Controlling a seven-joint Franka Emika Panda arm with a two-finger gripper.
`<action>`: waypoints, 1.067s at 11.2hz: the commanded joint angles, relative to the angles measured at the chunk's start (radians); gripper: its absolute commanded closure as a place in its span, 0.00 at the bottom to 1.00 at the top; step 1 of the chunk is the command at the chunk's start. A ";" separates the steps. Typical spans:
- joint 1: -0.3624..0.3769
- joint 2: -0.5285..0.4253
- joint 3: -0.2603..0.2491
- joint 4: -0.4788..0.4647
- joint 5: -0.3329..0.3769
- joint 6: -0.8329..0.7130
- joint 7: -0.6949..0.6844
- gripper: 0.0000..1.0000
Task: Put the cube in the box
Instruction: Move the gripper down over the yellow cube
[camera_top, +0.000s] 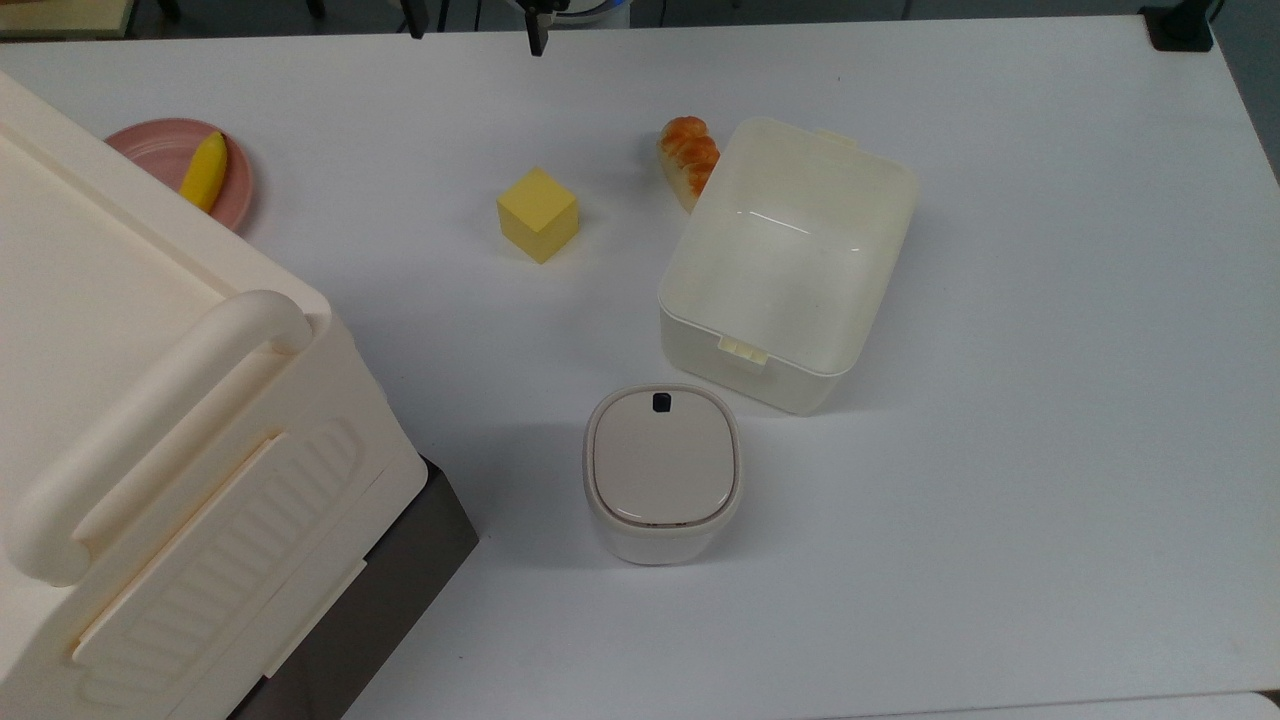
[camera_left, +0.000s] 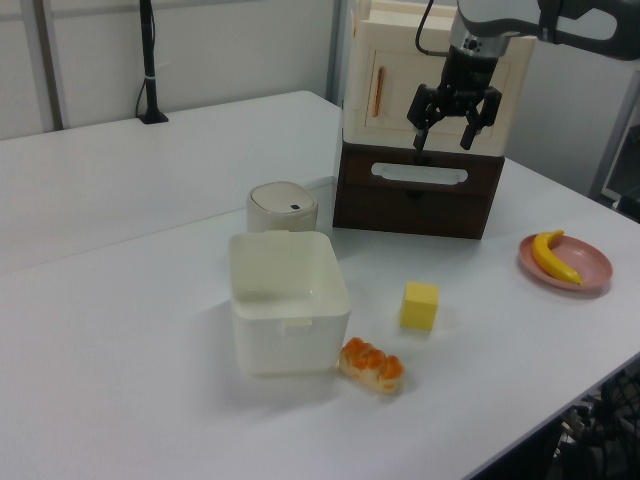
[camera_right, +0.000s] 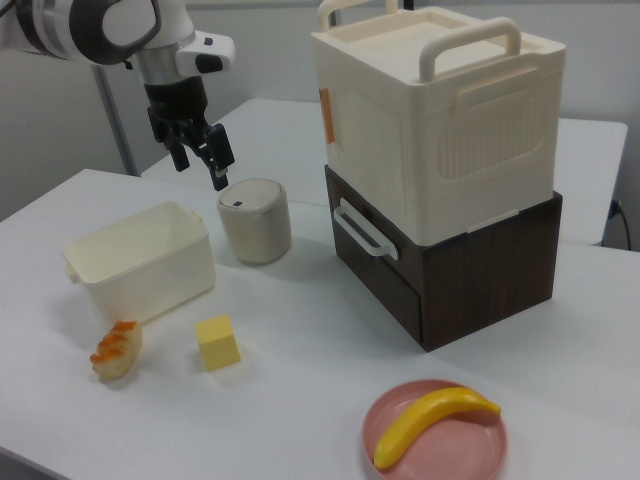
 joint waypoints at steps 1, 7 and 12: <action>0.020 -0.002 -0.023 0.011 0.028 -0.038 -0.095 0.00; 0.020 -0.007 -0.026 0.011 0.049 -0.040 -0.090 0.00; 0.020 -0.008 -0.026 0.008 0.049 -0.040 -0.090 0.00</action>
